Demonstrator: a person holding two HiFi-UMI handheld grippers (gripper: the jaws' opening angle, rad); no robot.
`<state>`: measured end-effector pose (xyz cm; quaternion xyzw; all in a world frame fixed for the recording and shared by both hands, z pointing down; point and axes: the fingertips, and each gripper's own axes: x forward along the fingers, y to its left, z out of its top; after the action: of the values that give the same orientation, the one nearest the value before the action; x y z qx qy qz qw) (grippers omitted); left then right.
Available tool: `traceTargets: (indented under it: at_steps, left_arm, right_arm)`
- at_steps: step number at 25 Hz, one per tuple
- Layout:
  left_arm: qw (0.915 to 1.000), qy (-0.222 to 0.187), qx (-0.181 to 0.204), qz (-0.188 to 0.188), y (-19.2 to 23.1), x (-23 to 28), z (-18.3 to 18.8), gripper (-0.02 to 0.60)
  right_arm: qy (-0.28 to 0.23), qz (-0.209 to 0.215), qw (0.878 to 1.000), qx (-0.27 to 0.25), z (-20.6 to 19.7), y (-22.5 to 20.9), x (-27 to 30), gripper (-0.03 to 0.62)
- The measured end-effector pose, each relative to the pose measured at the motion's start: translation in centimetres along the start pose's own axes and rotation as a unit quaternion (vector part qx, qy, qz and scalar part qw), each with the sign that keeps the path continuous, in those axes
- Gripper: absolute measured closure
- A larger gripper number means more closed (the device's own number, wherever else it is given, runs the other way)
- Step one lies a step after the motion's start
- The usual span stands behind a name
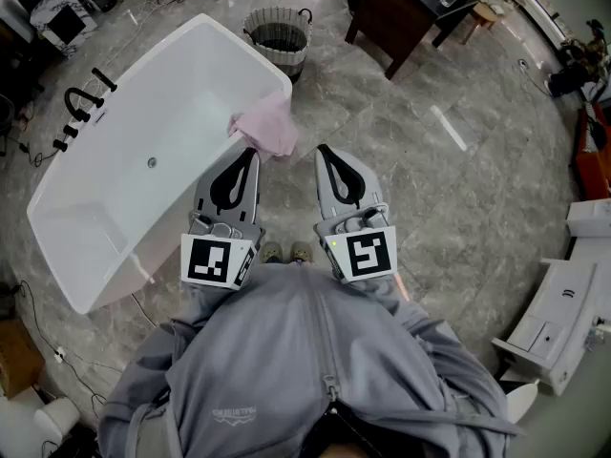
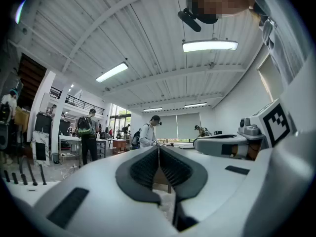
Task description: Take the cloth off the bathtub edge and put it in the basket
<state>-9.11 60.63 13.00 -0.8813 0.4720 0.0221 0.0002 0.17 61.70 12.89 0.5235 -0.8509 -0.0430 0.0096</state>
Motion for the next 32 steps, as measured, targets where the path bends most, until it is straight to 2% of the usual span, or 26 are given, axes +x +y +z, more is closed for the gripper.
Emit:
traceTargets:
  at_steps: [9,14,25,32]
  left_arm:
    - [1.0000,-0.005,0.005,-0.005,0.9,0.9,0.2,0.569]
    - [0.9998,-0.011,0.007,-0.012,1.7,0.6,0.4,0.569]
    - [0.9994,-0.014,-0.003,-0.032,4.8,0.3,-0.3,0.569]
    - [0.9995,-0.005,-0.015,-0.027,6.4,1.0,-1.7,0.569]
  right_arm:
    - [-0.005,-0.008,1.000,-0.002,0.2,-0.2,1.2,0.591]
    - [-0.018,-0.008,1.000,0.015,0.7,0.4,1.8,0.591]
    - [-0.015,-0.050,0.999,0.011,-0.1,0.3,3.1,0.591]
    - [-0.006,-0.062,0.998,0.020,-1.1,-0.6,4.0,0.591]
